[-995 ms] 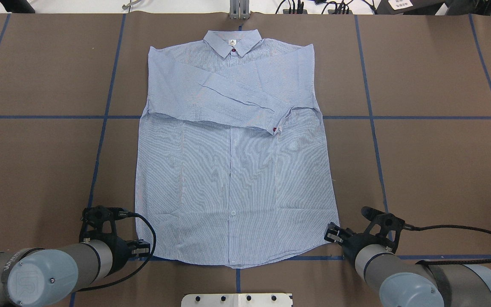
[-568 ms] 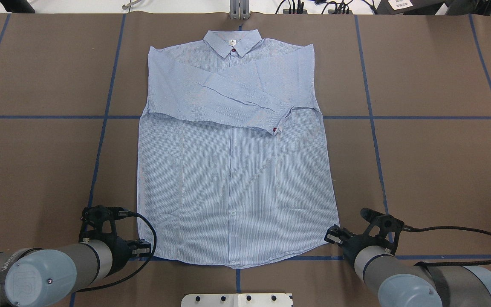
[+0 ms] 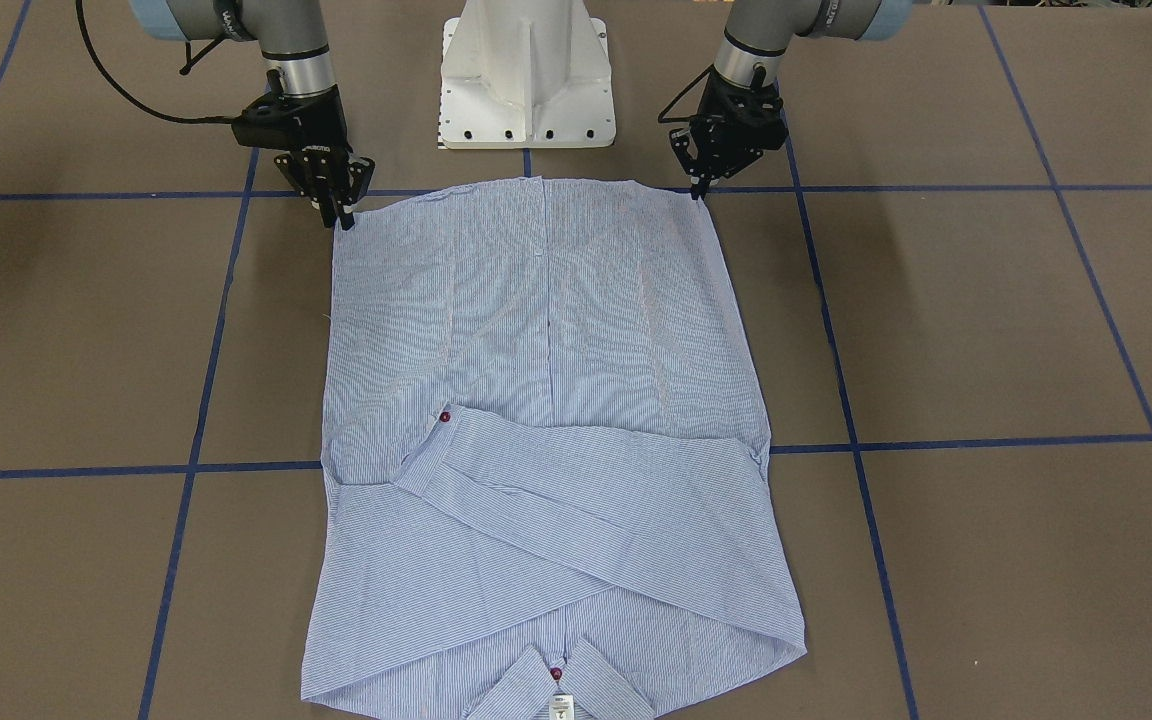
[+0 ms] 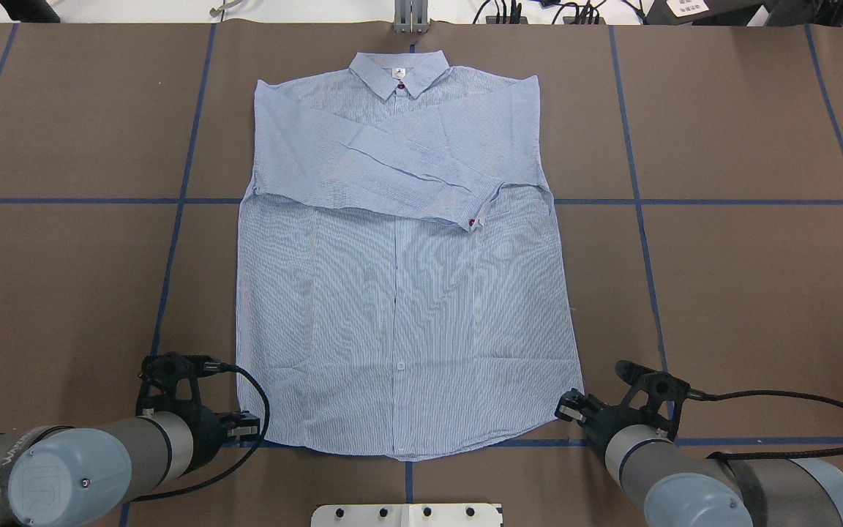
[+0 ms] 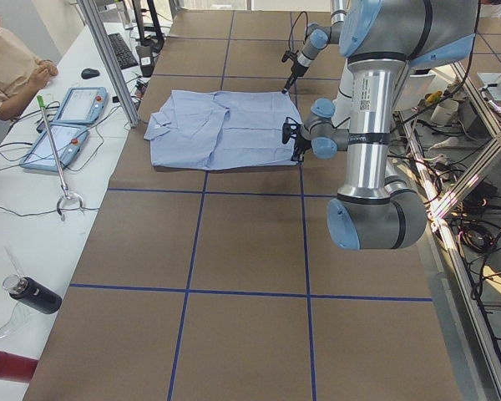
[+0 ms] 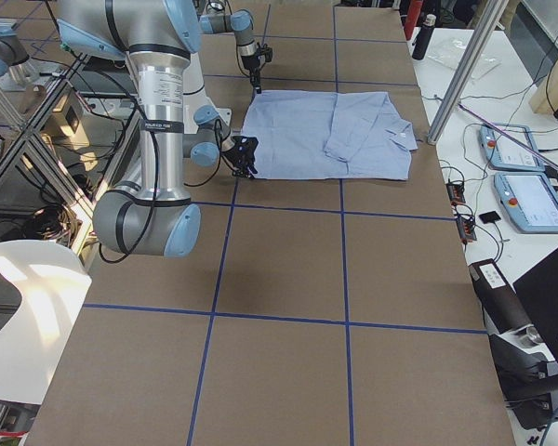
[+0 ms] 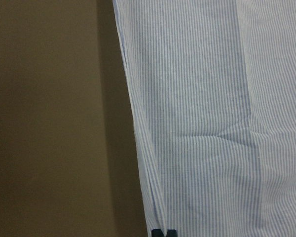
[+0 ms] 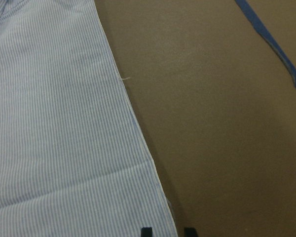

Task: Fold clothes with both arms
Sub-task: 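Lower the right gripper to the hem corner nearest it and grasp, then lift the hem with both grippers and fold it toward the collar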

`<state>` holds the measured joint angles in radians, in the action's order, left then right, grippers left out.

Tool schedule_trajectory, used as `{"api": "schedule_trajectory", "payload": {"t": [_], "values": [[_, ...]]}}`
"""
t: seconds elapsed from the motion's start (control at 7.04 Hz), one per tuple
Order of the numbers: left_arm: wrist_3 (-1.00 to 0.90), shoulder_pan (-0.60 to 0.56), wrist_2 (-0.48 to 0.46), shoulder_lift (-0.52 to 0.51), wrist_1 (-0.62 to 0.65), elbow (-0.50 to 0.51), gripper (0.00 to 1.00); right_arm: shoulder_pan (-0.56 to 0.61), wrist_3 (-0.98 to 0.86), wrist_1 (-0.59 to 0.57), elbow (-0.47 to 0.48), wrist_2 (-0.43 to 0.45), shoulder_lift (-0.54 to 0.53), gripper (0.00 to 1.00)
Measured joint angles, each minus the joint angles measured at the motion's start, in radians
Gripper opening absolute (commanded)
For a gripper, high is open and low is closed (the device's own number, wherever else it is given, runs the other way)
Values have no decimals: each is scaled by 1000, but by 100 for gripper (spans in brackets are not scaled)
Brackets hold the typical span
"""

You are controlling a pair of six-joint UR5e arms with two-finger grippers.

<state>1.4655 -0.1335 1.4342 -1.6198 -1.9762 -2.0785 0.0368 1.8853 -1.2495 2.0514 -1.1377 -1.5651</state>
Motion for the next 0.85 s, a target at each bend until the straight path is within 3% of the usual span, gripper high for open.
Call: {"api": "schedule_trajectory", "payload": {"t": [0.43,0.57,0.71,0.85], "values": [[-1,0,0,-1,0,0,0,-12,0,-1,0,-1,0,31],[-1,-1,0,-2,0,0,0,-15,1,-1,0,0,0,8],[-1,-1,0,-2,0,-1,0,-18,1,-3,1,3,-1,0],[-1,-1,0,-2,0,-2,0,-21,1,-8,1,8,-3,0]]}}
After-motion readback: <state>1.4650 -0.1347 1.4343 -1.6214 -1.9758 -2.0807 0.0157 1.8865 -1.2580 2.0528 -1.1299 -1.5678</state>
